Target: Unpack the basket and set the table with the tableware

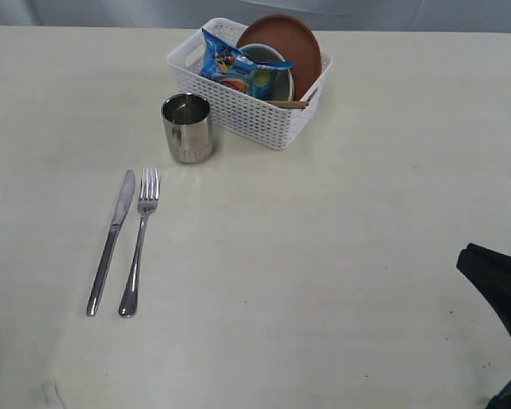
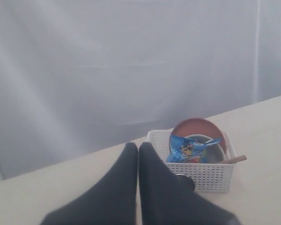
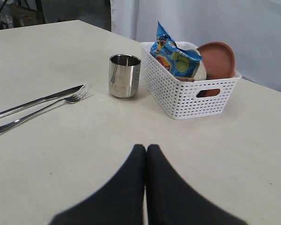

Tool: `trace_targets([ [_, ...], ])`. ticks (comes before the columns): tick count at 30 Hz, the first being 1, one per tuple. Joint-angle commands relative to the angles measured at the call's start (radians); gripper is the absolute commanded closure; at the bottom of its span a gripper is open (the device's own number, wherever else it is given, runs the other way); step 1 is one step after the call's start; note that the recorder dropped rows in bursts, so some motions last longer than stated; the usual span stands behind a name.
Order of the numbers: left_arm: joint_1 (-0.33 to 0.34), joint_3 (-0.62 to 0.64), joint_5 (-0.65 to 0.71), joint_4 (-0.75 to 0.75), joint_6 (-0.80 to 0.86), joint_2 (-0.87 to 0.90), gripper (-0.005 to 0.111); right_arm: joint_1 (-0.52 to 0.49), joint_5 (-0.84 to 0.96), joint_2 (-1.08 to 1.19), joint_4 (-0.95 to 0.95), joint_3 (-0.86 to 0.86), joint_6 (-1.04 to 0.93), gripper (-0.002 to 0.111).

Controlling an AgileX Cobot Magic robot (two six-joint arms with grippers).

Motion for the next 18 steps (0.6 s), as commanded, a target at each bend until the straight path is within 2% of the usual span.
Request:
trace_targets([
  [1, 0.049, 0.159, -0.168, -0.014, 0.014, -0.076, 0.106, 0.004, -0.001, -0.005, -0.004, 0.003, -0.002, 0.108],
  [6, 0.226, 0.273, -0.2, -0.201, 0.014, -0.114, 0.106, 0.004, -0.001, -0.005, -0.004, 0.003, -0.002, 0.108],
  [9, 0.303, 0.316, -0.2, -0.224, 0.014, -0.137, 0.106, 0.004, -0.001, -0.005, -0.004, 0.003, -0.002, 0.108],
  [18, 0.316, 0.413, -0.197, -0.147, 0.018, -0.272, 0.106, 0.004, -0.001, -0.005, -0.004, 0.003, -0.002, 0.108],
])
